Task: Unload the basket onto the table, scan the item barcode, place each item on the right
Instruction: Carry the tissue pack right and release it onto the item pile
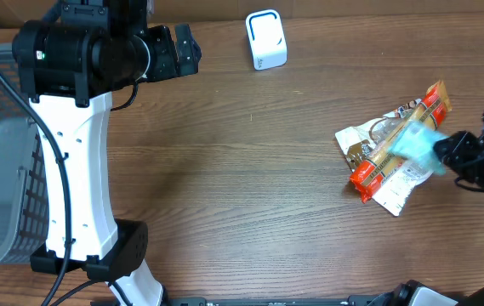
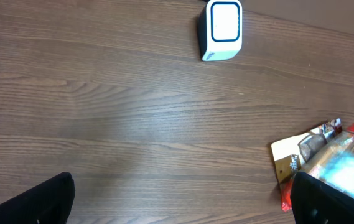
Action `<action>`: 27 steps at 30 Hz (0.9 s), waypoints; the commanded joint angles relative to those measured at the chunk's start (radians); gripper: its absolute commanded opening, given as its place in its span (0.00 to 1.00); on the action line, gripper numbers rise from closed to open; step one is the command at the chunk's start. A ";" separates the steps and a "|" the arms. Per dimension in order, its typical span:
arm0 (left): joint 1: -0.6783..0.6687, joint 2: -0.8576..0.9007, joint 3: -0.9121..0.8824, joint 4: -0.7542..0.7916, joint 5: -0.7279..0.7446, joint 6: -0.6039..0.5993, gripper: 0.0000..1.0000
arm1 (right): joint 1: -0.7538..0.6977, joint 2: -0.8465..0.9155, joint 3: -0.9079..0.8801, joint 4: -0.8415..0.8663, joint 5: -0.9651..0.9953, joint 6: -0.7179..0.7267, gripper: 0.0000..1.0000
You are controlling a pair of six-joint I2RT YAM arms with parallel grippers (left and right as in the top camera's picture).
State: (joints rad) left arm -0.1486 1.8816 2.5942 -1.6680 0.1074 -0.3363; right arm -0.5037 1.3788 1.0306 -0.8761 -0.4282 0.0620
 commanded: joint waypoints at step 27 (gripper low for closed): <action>-0.002 0.008 0.006 0.003 -0.007 0.016 0.99 | 0.329 -0.346 0.263 -0.374 -0.119 -0.010 1.00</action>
State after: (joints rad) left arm -0.1490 1.8816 2.5942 -1.6680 0.1074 -0.3363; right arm -0.1806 1.0317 1.2846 -1.2449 -0.5842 0.0628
